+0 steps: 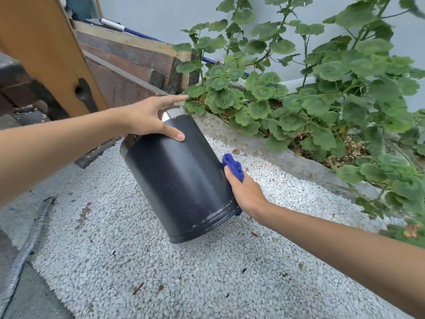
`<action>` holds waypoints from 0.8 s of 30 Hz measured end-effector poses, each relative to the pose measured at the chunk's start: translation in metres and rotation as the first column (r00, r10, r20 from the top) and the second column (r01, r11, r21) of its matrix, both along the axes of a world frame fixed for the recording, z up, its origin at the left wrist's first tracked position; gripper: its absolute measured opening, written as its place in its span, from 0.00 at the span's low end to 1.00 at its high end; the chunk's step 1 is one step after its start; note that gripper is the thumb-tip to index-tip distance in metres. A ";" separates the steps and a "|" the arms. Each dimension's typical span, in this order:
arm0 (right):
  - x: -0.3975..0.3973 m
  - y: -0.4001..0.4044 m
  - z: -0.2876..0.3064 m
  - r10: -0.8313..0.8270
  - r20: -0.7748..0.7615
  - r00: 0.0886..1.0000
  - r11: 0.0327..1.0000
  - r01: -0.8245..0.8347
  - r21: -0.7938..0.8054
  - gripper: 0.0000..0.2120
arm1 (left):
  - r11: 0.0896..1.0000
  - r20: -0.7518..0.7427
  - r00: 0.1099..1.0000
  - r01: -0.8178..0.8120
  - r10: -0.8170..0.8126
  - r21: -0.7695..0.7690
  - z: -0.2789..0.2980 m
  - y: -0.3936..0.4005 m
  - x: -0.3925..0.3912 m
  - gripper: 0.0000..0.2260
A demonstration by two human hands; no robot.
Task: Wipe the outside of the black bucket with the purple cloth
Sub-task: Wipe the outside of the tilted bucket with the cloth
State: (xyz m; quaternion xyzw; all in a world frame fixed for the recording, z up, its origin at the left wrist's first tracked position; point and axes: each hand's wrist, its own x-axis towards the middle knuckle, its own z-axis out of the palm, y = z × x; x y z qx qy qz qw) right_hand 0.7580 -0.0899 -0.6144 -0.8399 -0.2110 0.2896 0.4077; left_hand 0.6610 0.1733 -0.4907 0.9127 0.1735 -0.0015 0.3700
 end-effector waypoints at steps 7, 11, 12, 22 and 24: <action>-0.010 -0.015 0.012 0.098 0.253 0.963 0.993 -0.112 0.042 0.16 | 0.999 -0.037 0.999 -0.035 0.037 0.041 0.002 -0.004 0.016 0.27; -0.022 -0.024 0.000 0.187 0.419 0.888 0.981 -0.147 -0.124 0.32 | 0.993 -0.046 0.997 -0.064 0.069 0.099 0.001 -0.013 0.030 0.26; -0.029 -0.028 -0.002 0.201 0.446 0.872 0.976 -0.139 -0.169 0.34 | 0.992 -0.055 0.996 -0.068 0.074 0.107 0.001 -0.016 0.035 0.26; -0.057 -0.034 -0.023 0.246 0.516 0.821 0.963 -0.149 -0.224 0.50 | 0.954 -0.033 0.989 -0.132 0.146 0.269 -0.004 -0.037 0.055 0.27; -0.042 -0.035 -0.025 0.263 0.482 0.836 0.963 -0.198 -0.182 0.51 | 0.914 -0.015 0.989 -0.129 0.146 0.384 -0.009 -0.039 0.055 0.25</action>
